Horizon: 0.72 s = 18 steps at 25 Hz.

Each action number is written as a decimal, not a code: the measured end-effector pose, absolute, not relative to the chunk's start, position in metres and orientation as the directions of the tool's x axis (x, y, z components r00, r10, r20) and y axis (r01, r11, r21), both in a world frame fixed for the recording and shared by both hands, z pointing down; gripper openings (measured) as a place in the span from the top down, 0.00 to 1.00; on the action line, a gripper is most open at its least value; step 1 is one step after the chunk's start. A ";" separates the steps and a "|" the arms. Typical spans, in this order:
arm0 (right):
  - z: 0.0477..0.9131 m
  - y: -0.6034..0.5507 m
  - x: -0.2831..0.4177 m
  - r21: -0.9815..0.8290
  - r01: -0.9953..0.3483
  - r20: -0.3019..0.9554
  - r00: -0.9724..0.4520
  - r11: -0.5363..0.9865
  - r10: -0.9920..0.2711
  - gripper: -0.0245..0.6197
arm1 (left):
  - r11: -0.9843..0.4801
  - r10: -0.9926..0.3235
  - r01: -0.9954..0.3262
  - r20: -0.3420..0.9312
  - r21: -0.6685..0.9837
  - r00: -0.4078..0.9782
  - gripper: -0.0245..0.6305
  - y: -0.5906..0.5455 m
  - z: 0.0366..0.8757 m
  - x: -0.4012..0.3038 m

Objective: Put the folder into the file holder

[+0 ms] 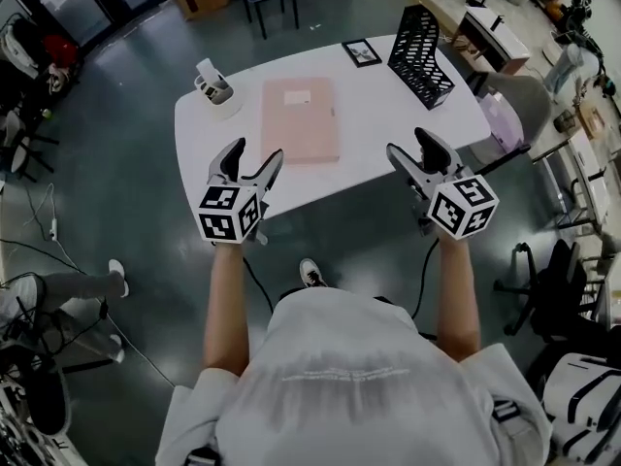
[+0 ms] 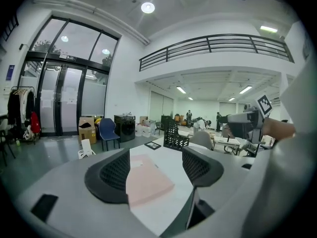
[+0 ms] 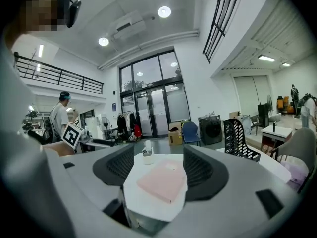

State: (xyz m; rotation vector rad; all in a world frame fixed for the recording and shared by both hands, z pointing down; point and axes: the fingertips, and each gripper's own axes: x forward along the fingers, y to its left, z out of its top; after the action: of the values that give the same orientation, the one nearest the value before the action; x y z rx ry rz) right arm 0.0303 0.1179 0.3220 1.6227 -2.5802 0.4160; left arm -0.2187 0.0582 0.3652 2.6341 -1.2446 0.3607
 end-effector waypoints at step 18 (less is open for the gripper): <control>0.372 -0.012 0.028 -0.306 -0.793 0.249 -0.601 0.527 -0.760 0.46 | -0.521 -0.756 -0.847 0.404 0.107 0.516 0.44 -0.029 0.397 -0.218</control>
State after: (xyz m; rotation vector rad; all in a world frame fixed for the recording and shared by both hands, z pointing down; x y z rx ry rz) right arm 0.0279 -0.0118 0.3716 1.3609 -2.6703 0.6022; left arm -0.2181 -0.0292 0.3975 2.4693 -1.3438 0.4475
